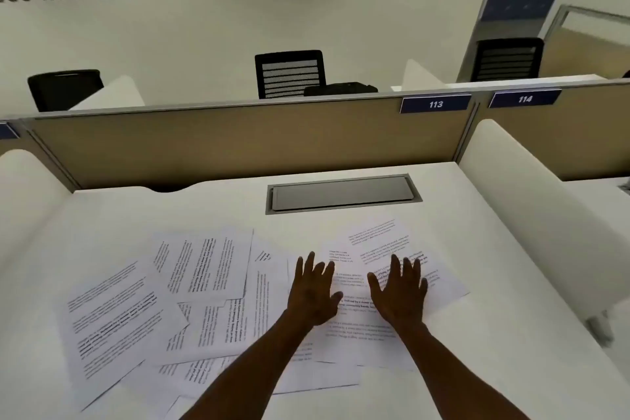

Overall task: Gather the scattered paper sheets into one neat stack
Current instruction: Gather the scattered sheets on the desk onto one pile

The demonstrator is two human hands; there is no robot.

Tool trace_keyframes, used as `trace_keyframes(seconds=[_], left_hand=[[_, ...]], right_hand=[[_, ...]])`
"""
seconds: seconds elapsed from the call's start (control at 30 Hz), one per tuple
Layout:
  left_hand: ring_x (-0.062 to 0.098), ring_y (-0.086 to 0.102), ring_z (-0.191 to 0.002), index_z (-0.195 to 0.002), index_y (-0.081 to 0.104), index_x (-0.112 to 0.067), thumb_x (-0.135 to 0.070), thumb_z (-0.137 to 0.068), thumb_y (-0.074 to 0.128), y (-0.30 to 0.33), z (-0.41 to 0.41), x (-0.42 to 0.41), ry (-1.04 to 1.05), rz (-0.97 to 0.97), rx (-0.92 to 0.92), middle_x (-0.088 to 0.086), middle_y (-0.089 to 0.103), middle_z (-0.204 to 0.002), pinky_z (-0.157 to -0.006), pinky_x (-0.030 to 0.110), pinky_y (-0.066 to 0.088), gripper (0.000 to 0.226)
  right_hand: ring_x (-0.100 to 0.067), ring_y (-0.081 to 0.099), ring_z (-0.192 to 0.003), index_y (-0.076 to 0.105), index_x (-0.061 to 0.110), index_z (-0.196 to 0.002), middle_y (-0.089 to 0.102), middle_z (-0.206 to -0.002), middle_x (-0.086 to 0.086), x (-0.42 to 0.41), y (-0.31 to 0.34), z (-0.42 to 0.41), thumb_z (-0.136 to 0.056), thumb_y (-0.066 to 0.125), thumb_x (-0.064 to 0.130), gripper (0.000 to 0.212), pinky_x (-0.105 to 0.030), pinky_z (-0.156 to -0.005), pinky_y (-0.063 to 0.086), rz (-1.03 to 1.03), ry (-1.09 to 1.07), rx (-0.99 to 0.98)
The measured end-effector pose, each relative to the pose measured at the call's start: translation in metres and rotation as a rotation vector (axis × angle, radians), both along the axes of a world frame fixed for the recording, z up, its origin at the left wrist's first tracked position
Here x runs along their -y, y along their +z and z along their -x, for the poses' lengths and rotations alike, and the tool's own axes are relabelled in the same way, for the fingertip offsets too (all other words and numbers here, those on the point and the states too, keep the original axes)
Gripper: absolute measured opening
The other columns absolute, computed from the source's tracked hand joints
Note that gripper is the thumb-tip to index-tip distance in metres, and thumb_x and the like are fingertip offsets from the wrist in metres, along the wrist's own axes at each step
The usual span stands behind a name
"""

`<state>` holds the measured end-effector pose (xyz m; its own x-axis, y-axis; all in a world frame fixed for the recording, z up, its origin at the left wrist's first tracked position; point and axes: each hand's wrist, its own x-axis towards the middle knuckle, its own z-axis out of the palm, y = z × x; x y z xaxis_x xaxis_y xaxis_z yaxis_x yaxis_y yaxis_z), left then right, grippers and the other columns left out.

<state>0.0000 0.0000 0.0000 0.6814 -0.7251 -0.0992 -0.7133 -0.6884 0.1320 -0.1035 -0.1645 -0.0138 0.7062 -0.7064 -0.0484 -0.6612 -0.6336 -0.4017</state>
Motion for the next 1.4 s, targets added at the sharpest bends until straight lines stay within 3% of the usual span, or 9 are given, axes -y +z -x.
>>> trace_keyframes(seconds=[0.2,0.4,0.47,0.53,0.63,0.77,0.97,1.23,1.4], left_hand=[[0.030,-0.001,-0.153,-0.155,0.024,-0.017,-0.058,-0.094,0.038,-0.028,0.019,-0.006,-0.001,-0.038,-0.061,0.008,0.020,-0.164,-0.123,0.050,-0.009,0.075],[0.030,-0.004,-0.153,-0.157,0.019,-0.017,-0.053,-0.096,0.039,-0.041,0.030,-0.010,0.067,0.063,-0.113,0.010,0.006,-0.166,-0.122,0.045,-0.010,0.074],[0.036,0.008,-0.152,-0.155,0.027,-0.012,-0.047,-0.096,0.049,-0.038,0.038,-0.009,0.141,0.161,-0.140,0.017,0.015,-0.164,-0.123,0.046,0.000,0.072],[0.044,0.035,-0.141,-0.144,0.047,-0.004,-0.038,-0.091,0.061,-0.037,0.046,-0.008,0.224,0.305,-0.113,0.024,0.041,-0.151,-0.119,0.053,0.024,0.065],[0.033,0.044,-0.132,-0.142,0.049,-0.009,-0.045,-0.091,0.055,-0.036,0.053,-0.007,0.325,0.329,-0.116,0.014,0.051,-0.143,-0.112,0.046,0.033,0.062],[0.026,0.034,-0.137,-0.148,0.039,-0.017,-0.058,-0.092,0.044,-0.038,0.055,-0.003,0.336,0.270,-0.153,0.006,0.041,-0.150,-0.114,0.042,0.024,0.070],[0.028,0.027,-0.145,-0.154,0.030,-0.019,-0.065,-0.091,0.037,-0.044,0.062,0.002,0.366,0.249,-0.200,0.007,0.035,-0.157,-0.118,0.048,0.016,0.079],[0.029,0.029,-0.140,-0.158,0.009,-0.021,-0.055,-0.093,0.050,-0.029,0.065,0.006,0.384,0.390,-0.346,0.010,0.032,-0.155,-0.114,0.042,0.031,0.084],[0.032,0.032,-0.142,-0.158,0.009,-0.018,-0.047,-0.091,0.062,-0.010,0.056,0.014,0.628,0.564,-0.574,0.014,0.031,-0.156,-0.117,0.044,0.031,0.090]], right_hand=[[-0.031,0.007,-0.151,0.023,0.026,-0.154,0.013,-0.164,-0.010,-0.009,-0.021,0.026,-0.093,0.033,0.064,0.073,-0.054,-0.120,0.012,0.008,0.021,-0.183],[-0.030,0.037,-0.134,0.050,0.026,-0.139,0.042,-0.148,-0.008,-0.037,-0.028,0.041,-0.087,0.041,0.066,0.067,-0.047,-0.102,0.037,0.089,0.067,-0.119],[-0.028,0.045,-0.129,0.058,0.023,-0.133,0.051,-0.140,-0.007,-0.044,-0.032,0.045,-0.085,0.051,0.063,0.063,-0.045,-0.100,0.041,0.072,0.080,-0.022],[-0.029,0.049,-0.125,0.062,0.019,-0.129,0.056,-0.134,-0.009,-0.043,-0.031,0.047,-0.083,0.059,0.057,0.060,-0.045,-0.099,0.043,0.048,0.014,0.093],[-0.039,0.037,-0.136,0.060,0.011,-0.131,0.048,-0.141,-0.022,-0.025,-0.028,0.048,-0.082,0.064,0.051,0.063,-0.054,-0.107,0.036,0.073,-0.174,0.194],[-0.040,-0.005,-0.150,0.024,0.020,-0.154,0.005,-0.162,-0.025,-0.004,-0.027,0.054,-0.087,0.049,0.064,0.083,-0.056,-0.120,0.007,-0.071,-0.216,-0.100],[-0.035,0.003,-0.151,0.019,0.026,-0.155,0.009,-0.164,-0.017,-0.032,-0.039,0.065,-0.085,0.036,0.074,0.086,-0.052,-0.122,0.009,0.005,-0.074,-0.139],[-0.029,0.011,-0.152,0.029,0.026,-0.152,0.016,-0.163,-0.012,-0.055,-0.039,0.083,-0.083,0.045,0.072,0.085,-0.042,-0.123,0.012,-0.028,0.006,-0.088],[-0.027,0.012,-0.151,0.033,0.025,-0.150,0.016,-0.163,-0.011,-0.047,-0.033,0.091,-0.079,0.061,0.066,0.086,-0.040,-0.122,0.018,-0.141,0.030,-0.036]])
